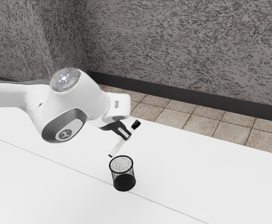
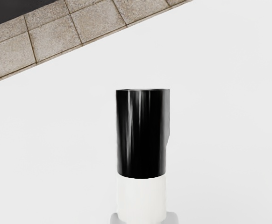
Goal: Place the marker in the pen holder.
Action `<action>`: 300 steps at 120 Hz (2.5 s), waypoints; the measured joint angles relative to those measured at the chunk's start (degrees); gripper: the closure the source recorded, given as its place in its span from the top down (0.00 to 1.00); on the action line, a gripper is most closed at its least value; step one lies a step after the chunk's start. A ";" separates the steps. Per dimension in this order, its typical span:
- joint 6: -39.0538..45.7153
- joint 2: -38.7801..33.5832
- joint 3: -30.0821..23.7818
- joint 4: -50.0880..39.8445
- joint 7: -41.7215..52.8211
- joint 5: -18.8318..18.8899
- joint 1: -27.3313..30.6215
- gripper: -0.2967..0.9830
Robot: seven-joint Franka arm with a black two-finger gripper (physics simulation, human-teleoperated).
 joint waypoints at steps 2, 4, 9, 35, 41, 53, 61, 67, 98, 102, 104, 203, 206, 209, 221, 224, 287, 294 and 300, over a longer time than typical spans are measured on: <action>0.28 -0.23 -0.37 -0.14 -0.52 0.00 -0.02 0.15; 0.54 -0.49 -0.65 -0.29 -1.02 -0.01 -0.04 0.15; 1.11 -1.28 -1.28 -0.95 -2.28 -0.03 0.04 0.15; 2.51 -2.79 -4.03 -5.25 -8.62 -0.22 1.48 0.15; 2.69 -2.21 -4.20 -5.31 -9.82 -0.21 1.58 0.15; 3.16 0.20 -4.29 -4.91 -11.91 1.65 2.52 0.15; 3.59 2.38 -4.30 -4.21 -13.08 3.95 3.37 0.15; 3.85 3.52 -4.28 -3.46 -13.85 5.87 3.79 0.15; 6.06 6.27 -4.07 -1.84 -16.87 12.68 5.79 0.15; 6.43 6.84 -4.03 -1.61 -17.15 13.60 6.34 0.15; 6.59 7.13 -4.02 -1.49 -17.28 14.09 6.57 0.15; 11.30 13.21 -3.55 1.42 -20.46 20.39 7.88 0.26; 11.33 13.12 -3.38 1.41 -20.47 20.38 7.71 0.30; 11.34 13.02 -3.26 1.41 -20.49 20.39 7.60 0.35; 11.39 12.54 -3.08 1.40 -20.54 20.50 7.49 0.50; 11.38 12.37 -3.07 1.38 -20.55 20.54 7.51 0.53; -32.19 5.99 6.03 40.66 -19.50 0.73 7.02 0.75; -39.59 6.59 10.92 44.31 -18.61 -0.54 4.14 0.75; -44.72 6.82 13.97 46.05 -17.93 -1.25 2.52 0.76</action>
